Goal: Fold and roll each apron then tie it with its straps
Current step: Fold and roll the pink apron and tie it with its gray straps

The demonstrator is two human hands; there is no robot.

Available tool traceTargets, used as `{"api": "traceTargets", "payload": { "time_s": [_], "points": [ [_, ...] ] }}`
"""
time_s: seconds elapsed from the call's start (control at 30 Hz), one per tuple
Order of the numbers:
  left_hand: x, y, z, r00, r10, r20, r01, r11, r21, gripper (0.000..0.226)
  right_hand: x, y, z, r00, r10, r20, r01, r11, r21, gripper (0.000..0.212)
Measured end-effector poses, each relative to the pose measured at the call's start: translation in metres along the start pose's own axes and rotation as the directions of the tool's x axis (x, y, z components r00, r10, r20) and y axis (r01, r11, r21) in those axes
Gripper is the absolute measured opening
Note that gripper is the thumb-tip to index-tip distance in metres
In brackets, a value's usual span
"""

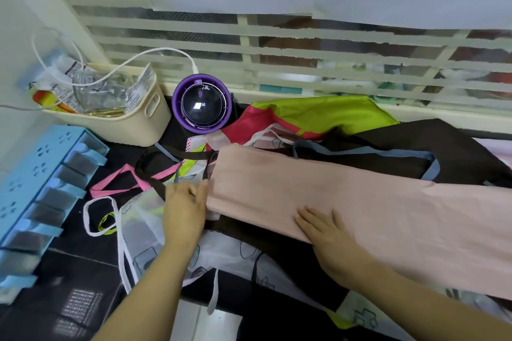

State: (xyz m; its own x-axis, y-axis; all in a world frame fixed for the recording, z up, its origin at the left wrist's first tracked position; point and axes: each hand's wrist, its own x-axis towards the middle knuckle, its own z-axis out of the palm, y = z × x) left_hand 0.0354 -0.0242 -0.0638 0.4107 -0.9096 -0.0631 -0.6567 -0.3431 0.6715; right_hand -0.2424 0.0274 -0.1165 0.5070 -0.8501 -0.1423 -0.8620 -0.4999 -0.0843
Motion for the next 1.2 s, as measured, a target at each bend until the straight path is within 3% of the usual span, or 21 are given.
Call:
{"api": "traceTargets", "payload": {
  "time_s": [0.07, 0.1, 0.2, 0.27, 0.33, 0.4, 0.47, 0.57, 0.73, 0.87, 0.97, 1.1, 1.2],
  "points": [
    [-0.007, 0.011, 0.003, 0.986, 0.120, -0.118, -0.107, 0.988, 0.112, 0.013, -0.004, -0.004, 0.005, 0.998, 0.001, 0.057, -0.001, 1.000, 0.013, 0.063],
    [-0.011, 0.019, 0.008, 0.966, 0.243, -0.083, -0.228, 0.961, 0.160, 0.014, -0.004, -0.007, 0.001, 0.996, 0.021, 0.087, -0.023, 1.000, 0.021, 0.062],
    [-0.030, 0.038, 0.043, 0.778, 0.577, 0.250, -0.627, 0.743, 0.234, 0.026, -0.004, -0.014, -0.015, 0.993, -0.007, 0.116, 0.001, 0.999, 0.046, 0.066],
    [-0.041, 0.041, 0.067, 0.683, 0.559, 0.470, -0.714, 0.646, 0.269, 0.042, -0.009, -0.010, -0.022, 0.968, -0.070, 0.242, 0.018, 0.977, 0.210, 0.069],
    [-0.044, 0.047, 0.086, 0.651, 0.457, 0.606, -0.728, 0.602, 0.329, 0.054, -0.018, 0.008, -0.029, 0.986, -0.001, 0.166, -0.044, 0.962, 0.270, 0.075],
    [-0.047, 0.058, 0.100, 0.615, 0.387, 0.687, -0.757, 0.534, 0.377, 0.068, -0.030, 0.041, -0.024, 0.974, 0.203, 0.101, -0.221, 0.948, 0.228, 0.088],
    [-0.051, 0.068, 0.118, 0.547, 0.394, 0.739, -0.817, 0.442, 0.370, 0.071, -0.044, 0.075, -0.019, 0.906, 0.410, 0.105, -0.423, 0.887, 0.186, 0.099],
    [-0.062, 0.081, 0.142, 0.527, 0.383, 0.759, -0.828, 0.432, 0.357, 0.066, -0.067, 0.107, -0.006, 0.788, 0.596, 0.155, -0.612, 0.784, 0.100, 0.105],
    [-0.059, 0.071, 0.161, 0.563, 0.410, 0.718, -0.813, 0.433, 0.390, 0.072, -0.102, 0.132, 0.008, 0.624, 0.767, 0.152, -0.780, 0.622, 0.065, 0.089],
    [-0.060, 0.063, 0.166, 0.559, 0.442, 0.702, -0.819, 0.427, 0.383, 0.061, -0.126, 0.154, 0.012, 0.498, 0.846, 0.192, -0.867, 0.491, 0.085, 0.088],
    [-0.059, 0.064, 0.166, 0.559, 0.484, 0.674, -0.820, 0.445, 0.360, 0.060, -0.126, 0.156, 0.009, 0.528, 0.839, 0.135, -0.849, 0.516, 0.115, 0.089],
    [-0.056, 0.074, 0.169, 0.559, 0.477, 0.678, -0.821, 0.431, 0.373, 0.064, -0.101, 0.171, -0.012, 0.719, 0.695, -0.019, -0.686, 0.713, 0.141, 0.076],
    [-0.054, 0.083, 0.174, 0.562, 0.473, 0.679, -0.818, 0.438, 0.372, 0.067, -0.081, 0.184, -0.020, 0.754, 0.657, -0.009, -0.650, 0.747, 0.137, 0.080]
  ]
}}
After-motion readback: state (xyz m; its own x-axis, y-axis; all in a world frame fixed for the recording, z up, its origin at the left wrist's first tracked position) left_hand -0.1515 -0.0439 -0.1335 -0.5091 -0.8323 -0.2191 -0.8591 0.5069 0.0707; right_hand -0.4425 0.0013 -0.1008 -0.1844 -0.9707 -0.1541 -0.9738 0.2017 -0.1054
